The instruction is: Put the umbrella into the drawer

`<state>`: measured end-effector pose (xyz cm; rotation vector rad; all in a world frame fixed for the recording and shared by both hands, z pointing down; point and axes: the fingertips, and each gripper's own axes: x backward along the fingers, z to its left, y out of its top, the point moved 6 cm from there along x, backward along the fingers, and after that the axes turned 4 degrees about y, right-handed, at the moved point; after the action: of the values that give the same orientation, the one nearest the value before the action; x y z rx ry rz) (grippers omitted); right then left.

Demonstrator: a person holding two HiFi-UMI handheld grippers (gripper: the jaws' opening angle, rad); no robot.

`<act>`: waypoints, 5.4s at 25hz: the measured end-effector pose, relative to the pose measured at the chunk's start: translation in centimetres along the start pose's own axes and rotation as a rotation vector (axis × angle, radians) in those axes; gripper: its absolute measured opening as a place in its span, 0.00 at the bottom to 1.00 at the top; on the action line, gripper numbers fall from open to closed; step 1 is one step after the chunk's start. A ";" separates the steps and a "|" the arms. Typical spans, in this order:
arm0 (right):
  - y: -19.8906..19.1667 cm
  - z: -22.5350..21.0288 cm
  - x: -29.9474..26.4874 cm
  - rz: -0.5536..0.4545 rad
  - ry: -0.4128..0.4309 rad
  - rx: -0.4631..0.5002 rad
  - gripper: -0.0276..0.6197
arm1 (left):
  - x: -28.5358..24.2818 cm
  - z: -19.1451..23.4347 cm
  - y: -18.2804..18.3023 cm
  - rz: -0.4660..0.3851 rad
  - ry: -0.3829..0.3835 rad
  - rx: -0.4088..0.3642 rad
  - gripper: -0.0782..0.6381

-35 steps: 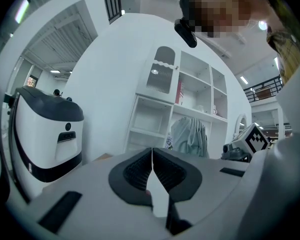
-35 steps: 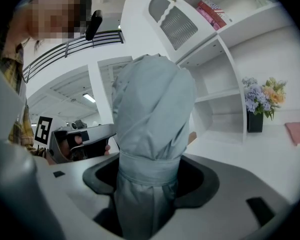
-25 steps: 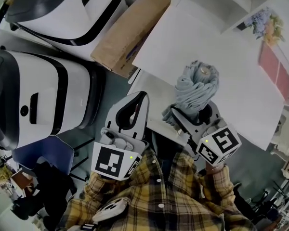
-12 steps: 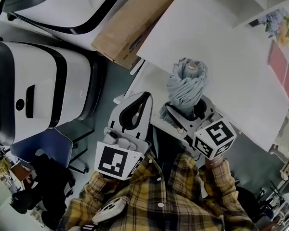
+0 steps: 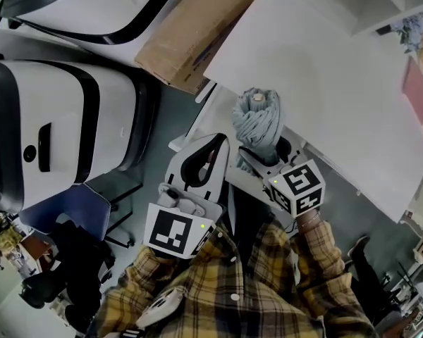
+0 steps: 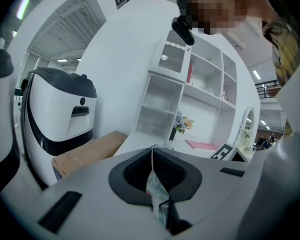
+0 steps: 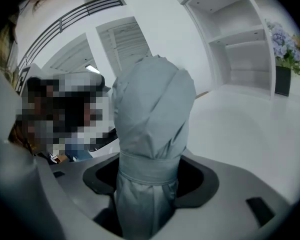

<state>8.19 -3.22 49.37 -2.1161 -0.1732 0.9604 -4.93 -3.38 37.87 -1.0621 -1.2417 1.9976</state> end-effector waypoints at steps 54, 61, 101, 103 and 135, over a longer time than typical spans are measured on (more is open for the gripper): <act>-13.4 -4.8 -11.9 0.366 0.024 -0.061 0.52 | -5.8 3.7 -10.6 0.164 0.114 0.049 0.15; -14.7 -5.6 -12.2 0.419 0.017 -0.094 0.52 | -5.7 3.8 -10.5 0.171 0.122 0.043 0.15; -11.3 -4.1 -10.4 0.409 -0.067 -0.035 0.54 | -4.4 3.2 -8.5 0.110 0.135 0.043 0.15; -10.3 -3.3 -9.5 0.389 -0.072 -0.048 0.54 | -4.3 3.1 -7.9 0.101 0.131 0.039 0.15; 11.9 5.7 11.6 -0.440 -0.161 0.104 0.28 | -0.2 -5.9 7.1 -0.223 -0.177 -0.119 0.15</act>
<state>10.27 -2.99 31.92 -1.7995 -0.6273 0.8497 -0.12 -3.75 29.96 -0.7742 -1.5175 1.8968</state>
